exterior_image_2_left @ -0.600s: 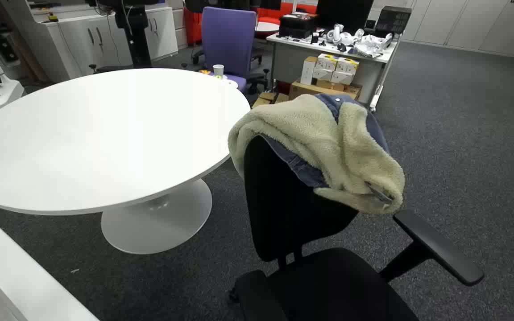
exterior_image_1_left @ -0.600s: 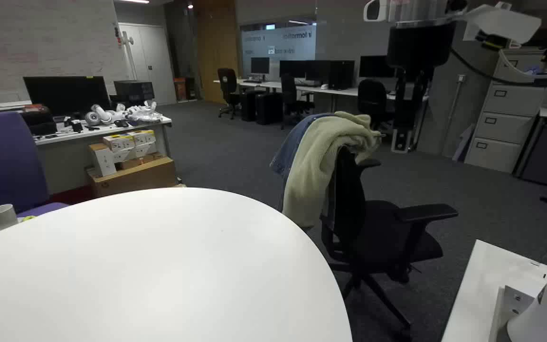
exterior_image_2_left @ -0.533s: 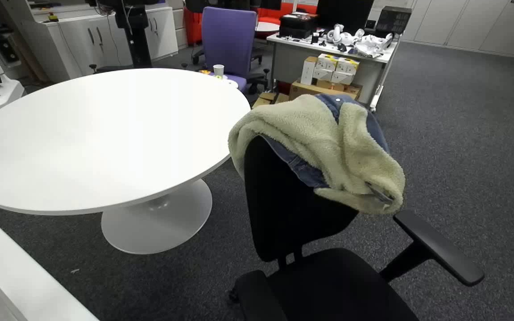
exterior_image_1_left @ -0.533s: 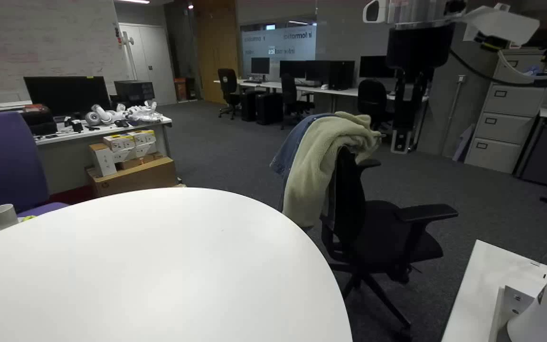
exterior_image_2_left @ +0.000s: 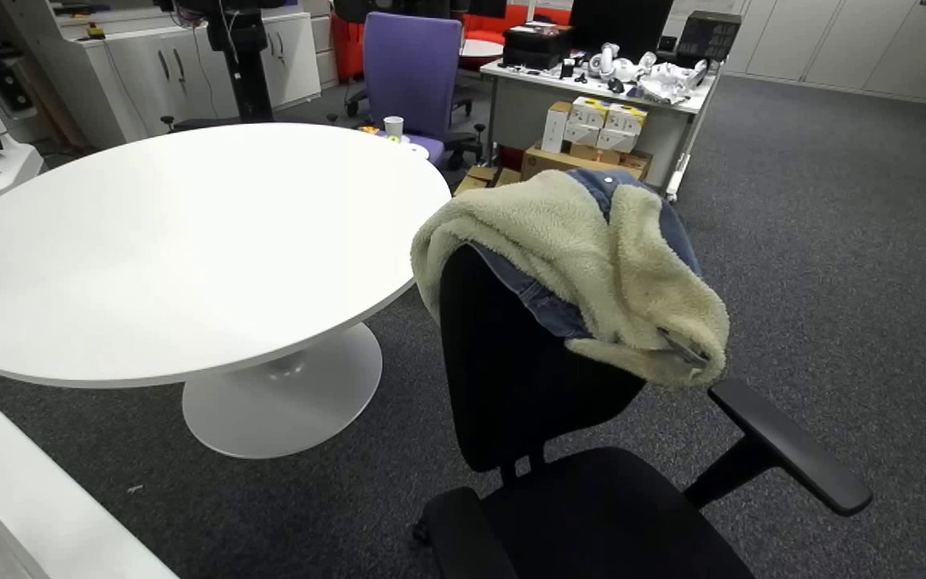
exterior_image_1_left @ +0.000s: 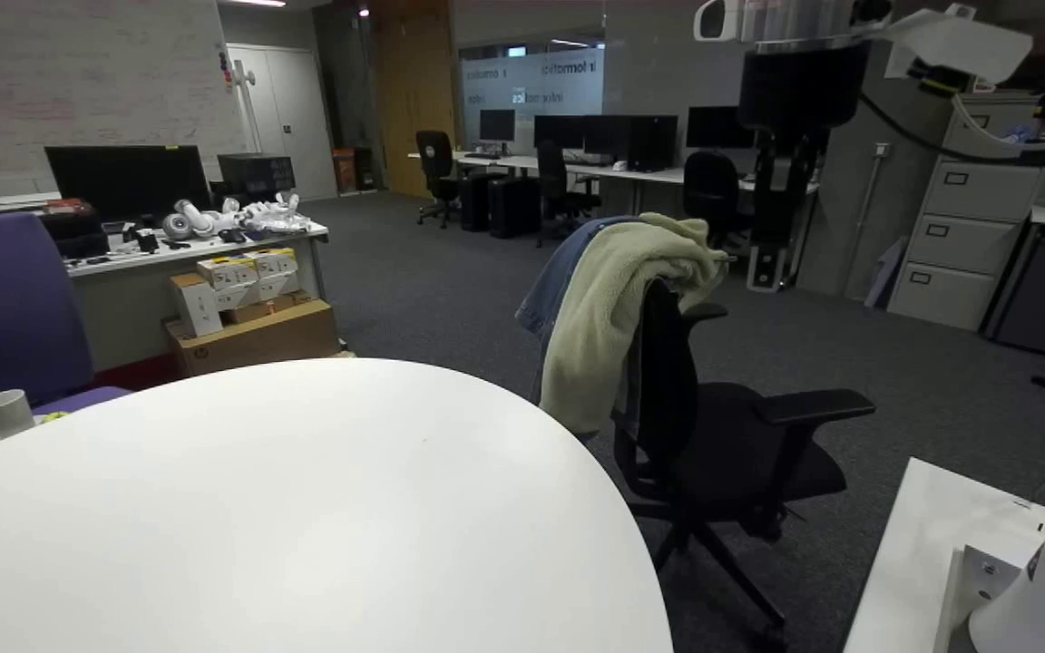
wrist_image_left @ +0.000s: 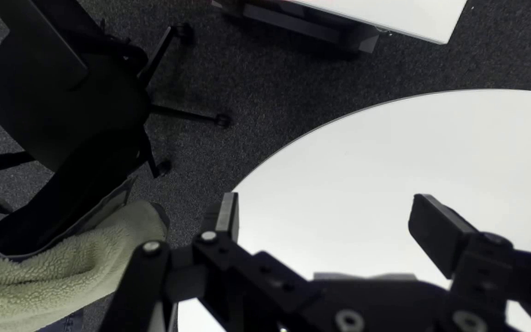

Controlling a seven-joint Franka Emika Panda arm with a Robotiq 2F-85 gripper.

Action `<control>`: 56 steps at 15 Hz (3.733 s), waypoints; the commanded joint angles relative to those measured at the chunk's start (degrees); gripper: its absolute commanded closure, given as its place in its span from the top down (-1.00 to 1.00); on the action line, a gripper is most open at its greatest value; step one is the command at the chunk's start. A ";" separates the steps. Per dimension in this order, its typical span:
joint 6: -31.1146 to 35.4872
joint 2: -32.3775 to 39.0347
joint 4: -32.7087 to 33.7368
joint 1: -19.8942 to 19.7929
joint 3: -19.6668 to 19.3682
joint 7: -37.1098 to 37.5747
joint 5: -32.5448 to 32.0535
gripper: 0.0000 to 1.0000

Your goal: Put the jersey on the table

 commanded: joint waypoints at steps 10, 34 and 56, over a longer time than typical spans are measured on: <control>1.79 -2.66 -0.61 -6.38 -4.25 11.03 -3.43 1.00; 7.81 8.86 5.03 -24.34 -20.49 16.76 -8.55 1.00; 2.69 49.96 42.90 -33.68 -39.61 40.82 9.78 1.00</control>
